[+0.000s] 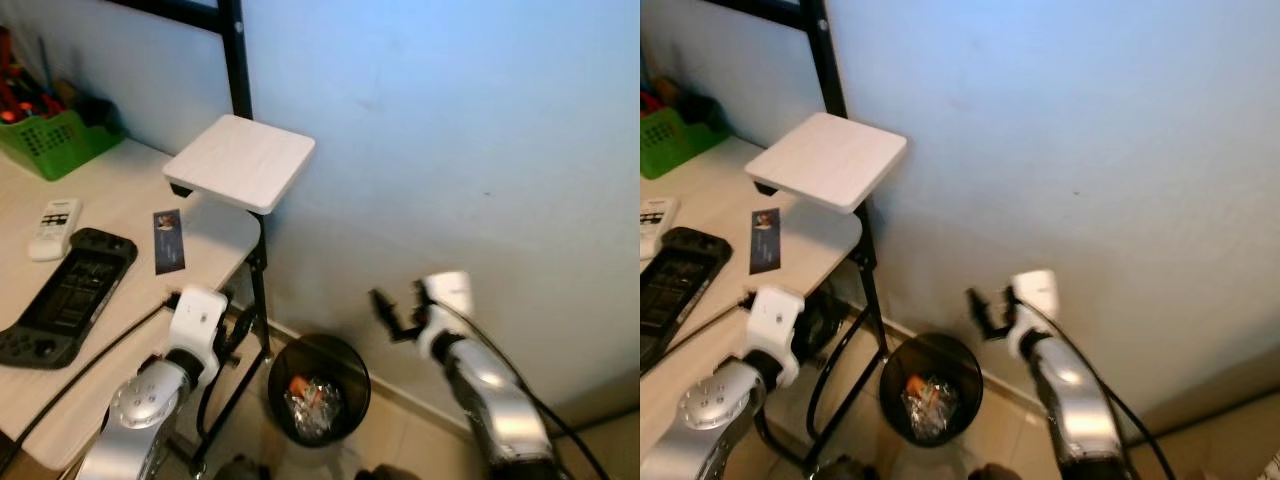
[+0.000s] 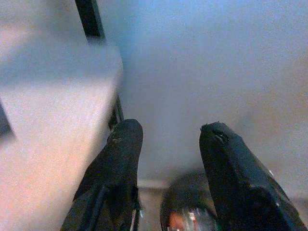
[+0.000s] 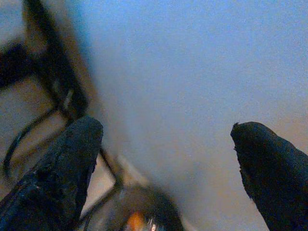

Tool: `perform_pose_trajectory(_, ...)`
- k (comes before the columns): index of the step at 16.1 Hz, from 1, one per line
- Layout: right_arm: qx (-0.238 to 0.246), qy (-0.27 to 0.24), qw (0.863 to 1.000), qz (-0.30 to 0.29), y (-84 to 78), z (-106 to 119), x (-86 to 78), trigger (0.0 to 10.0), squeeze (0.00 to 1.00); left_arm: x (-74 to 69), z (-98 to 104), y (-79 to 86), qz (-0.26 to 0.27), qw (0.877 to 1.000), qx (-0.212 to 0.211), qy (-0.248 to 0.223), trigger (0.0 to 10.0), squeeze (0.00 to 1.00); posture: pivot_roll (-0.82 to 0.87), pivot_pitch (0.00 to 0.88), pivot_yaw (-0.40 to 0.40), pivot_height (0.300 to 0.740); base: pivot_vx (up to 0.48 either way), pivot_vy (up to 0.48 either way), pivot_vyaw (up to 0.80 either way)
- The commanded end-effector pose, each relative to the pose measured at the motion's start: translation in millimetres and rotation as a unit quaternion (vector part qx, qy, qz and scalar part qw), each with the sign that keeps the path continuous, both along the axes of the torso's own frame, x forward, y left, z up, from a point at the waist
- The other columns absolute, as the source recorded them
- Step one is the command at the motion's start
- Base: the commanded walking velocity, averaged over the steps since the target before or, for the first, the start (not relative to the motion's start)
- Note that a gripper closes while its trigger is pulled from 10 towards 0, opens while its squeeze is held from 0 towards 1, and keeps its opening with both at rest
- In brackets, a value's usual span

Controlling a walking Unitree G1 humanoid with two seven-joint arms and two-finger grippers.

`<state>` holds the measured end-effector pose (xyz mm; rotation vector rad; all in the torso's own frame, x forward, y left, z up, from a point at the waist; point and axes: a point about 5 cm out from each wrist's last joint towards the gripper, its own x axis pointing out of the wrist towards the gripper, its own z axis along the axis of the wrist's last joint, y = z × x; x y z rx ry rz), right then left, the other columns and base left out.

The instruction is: Clean up the room

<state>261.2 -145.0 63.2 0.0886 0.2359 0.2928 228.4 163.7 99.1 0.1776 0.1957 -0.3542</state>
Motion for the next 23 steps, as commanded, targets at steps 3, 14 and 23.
perform_pose_trajectory(3, 0.014, -0.043, 0.998, -0.048, -12.3, 23, -5.2, 10.0, 0.00, 10.4, 26, -14.2, 0.011, 0.999, -0.001, -0.050, 10.0, 0.00, 0.01, 0.000, 0.020, 0.740, 0.000, 0.000, 0.00)
perform_pose_trajectory(14, -0.021, -0.010, 0.999, -0.049, -10.0, 37, -35.3, 10.0, 0.00, 0.9, 25, -2.9, 0.066, 0.997, -0.001, -0.031, 10.0, 0.00, 0.02, 0.000, 0.015, 0.740, -0.099, 0.000, 0.00)
perform_pose_trajectory(23, -0.025, 0.003, 0.998, -0.053, -12.4, 38, -41.3, 10.0, 0.00, -2.0, 22, 0.1, 0.062, 0.998, 0.002, -0.018, 10.0, 0.00, 0.01, 0.000, 0.014, 0.740, 0.000, 0.000, -0.80)
